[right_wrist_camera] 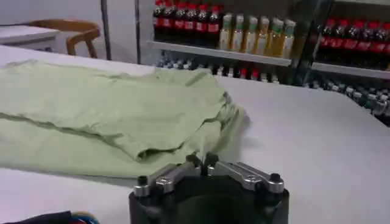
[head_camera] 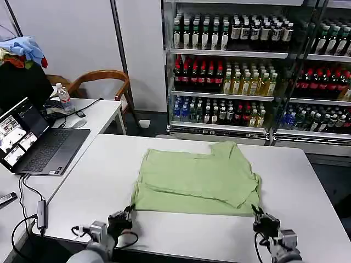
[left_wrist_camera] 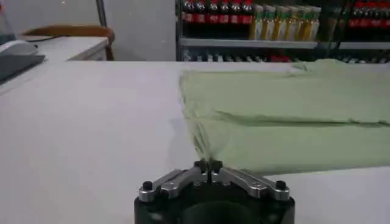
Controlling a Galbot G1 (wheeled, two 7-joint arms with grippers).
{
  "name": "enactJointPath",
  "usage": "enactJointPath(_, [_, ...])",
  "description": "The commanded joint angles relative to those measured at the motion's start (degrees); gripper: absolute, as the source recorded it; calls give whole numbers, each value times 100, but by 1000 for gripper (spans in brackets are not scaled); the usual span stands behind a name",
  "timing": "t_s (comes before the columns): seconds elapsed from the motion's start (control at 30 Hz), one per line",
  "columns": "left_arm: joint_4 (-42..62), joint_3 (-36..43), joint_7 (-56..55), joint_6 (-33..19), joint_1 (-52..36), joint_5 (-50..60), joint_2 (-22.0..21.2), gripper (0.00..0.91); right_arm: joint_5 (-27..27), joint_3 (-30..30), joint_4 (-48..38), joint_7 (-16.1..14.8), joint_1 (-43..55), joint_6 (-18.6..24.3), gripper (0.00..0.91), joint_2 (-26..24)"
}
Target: Fold and organize the clothes.
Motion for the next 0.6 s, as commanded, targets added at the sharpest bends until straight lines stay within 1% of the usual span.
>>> enactJointPath(0.03, [-936, -828, 33, -212, 1677, -6, 205, 50, -473, 99, 598, 56, -1094, 242, 0, 58])
enactJointPath(0.1, [-907, -823, 32, -266, 1782, 82, 191, 50, -533, 102, 659, 102, -1341, 340, 0, 72])
enactJointPath(0.27, [-988, -795, 31, -345, 1952, 177, 96, 50, -614, 301, 829, 61, -1895, 427, 0, 54])
enactJointPath(0.33, [-1070, -781, 12, -347, 2032, 176, 104, 50, -626, 322, 811, 65, -1951, 447, 0, 38])
enactJointPath(0.43, [-1204, -749, -54, -377, 2116, 211, 106, 50, -668, 306, 831, 154, -2035, 553, 0, 27])
enactJointPath(0.47, [-1227, -740, -66, -371, 2113, 224, 92, 202, -692, 291, 844, 162, -2060, 564, 91, 27])
enactJointPath(0.5, [-1234, -724, -100, -355, 2095, 240, 84, 907, -725, 284, 849, 163, -2066, 582, 907, 30])
enactJointPath(0.6, [-1191, -672, -202, -302, 2005, 624, 82, 907, -826, 261, 876, 162, -2104, 597, 907, 57])
